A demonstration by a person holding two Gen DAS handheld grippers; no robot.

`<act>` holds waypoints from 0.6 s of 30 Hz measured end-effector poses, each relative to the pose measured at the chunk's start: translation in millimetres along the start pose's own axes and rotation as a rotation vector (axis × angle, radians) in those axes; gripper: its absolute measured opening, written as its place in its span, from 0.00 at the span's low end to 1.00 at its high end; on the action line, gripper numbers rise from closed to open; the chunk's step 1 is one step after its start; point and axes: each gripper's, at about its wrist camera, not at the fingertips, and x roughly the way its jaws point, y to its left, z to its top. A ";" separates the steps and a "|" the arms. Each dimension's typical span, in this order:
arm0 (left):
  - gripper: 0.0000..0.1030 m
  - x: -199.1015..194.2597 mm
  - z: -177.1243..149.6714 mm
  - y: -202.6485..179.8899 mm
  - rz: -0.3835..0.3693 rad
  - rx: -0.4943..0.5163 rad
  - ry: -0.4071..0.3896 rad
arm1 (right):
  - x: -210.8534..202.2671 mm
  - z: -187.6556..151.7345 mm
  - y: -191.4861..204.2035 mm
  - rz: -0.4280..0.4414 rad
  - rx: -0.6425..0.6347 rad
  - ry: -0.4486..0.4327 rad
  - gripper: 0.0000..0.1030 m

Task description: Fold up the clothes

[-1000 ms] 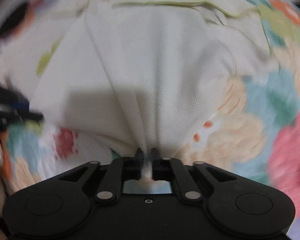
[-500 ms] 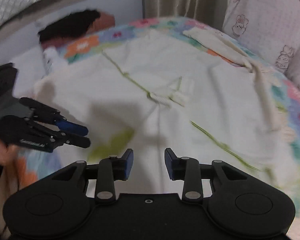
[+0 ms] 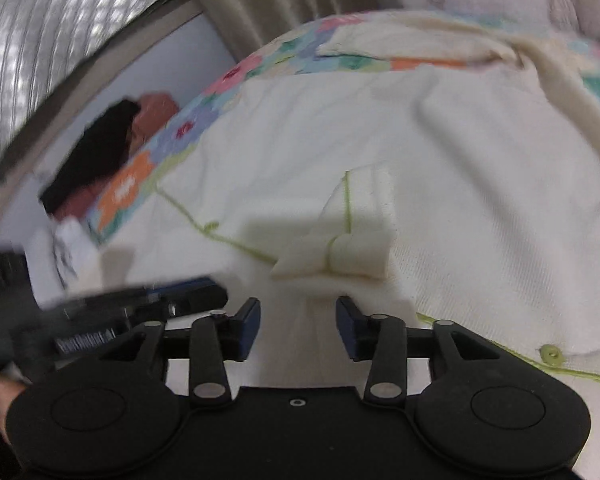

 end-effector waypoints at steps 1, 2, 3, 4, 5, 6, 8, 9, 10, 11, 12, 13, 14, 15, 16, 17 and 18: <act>0.27 2.4 0.4 0.0 -0.003 0.000 0.002 | 3.9 4.1 -4.8 0.017 0.036 0.009 0.53; 0.27 4.7 0.8 -0.1 -0.007 0.000 0.005 | 7.8 8.2 -9.5 0.034 0.071 0.018 0.56; 0.27 7.1 1.2 -0.1 -0.010 0.000 0.007 | 11.9 12.2 -13.1 0.046 0.101 0.027 0.56; 0.27 9.5 1.1 -0.8 -0.014 0.001 0.011 | 16.8 15.9 -14.2 0.042 0.116 0.038 0.56; 0.27 11.9 -0.4 -3.0 -0.014 0.010 0.018 | 23.0 19.7 -16.2 0.029 0.130 0.052 0.56; 0.27 13.9 -2.5 -5.4 -0.009 0.025 0.026 | 27.5 22.7 -18.3 0.017 0.142 0.060 0.56; 0.27 17.7 -6.4 -9.8 0.002 0.056 0.040 | 28.9 25.2 -21.1 -0.005 0.151 0.045 0.55; 0.27 18.7 -7.9 -10.8 0.009 0.071 0.042 | 29.8 26.9 -19.7 -0.037 0.128 0.034 0.48; 0.27 19.7 -9.1 -11.3 0.014 0.081 0.045 | 30.2 28.5 -17.5 -0.076 0.096 0.023 0.39; 0.27 20.3 -9.3 -10.1 0.013 0.077 0.045 | 29.2 29.8 -12.4 -0.139 0.032 0.015 0.13; 0.27 20.7 -9.7 -8.3 0.007 0.064 0.044 | 26.7 31.1 -7.2 -0.201 -0.047 0.000 0.05; 0.27 20.9 -9.9 -6.7 0.001 0.051 0.044 | 21.4 32.9 -5.2 -0.240 -0.103 -0.026 0.04; 0.27 20.7 -10.0 -5.7 -0.004 0.044 0.041 | 16.1 34.7 -3.1 -0.280 -0.159 -0.052 0.04; 0.27 20.4 -10.1 -5.6 -0.006 0.044 0.038 | 10.5 36.8 -2.5 -0.314 -0.205 -0.077 0.04; 0.27 20.2 -10.3 -6.1 -0.005 0.047 0.037 | 4.2 39.9 -5.4 -0.339 -0.226 -0.100 0.04; 0.27 20.0 -10.4 -6.5 -0.006 0.049 0.036 | -1.0 42.6 -9.0 -0.359 -0.240 -0.121 0.03; 0.27 20.0 -10.6 -6.7 -0.009 0.048 0.036 | -3.5 44.3 -14.2 -0.368 -0.235 -0.136 0.03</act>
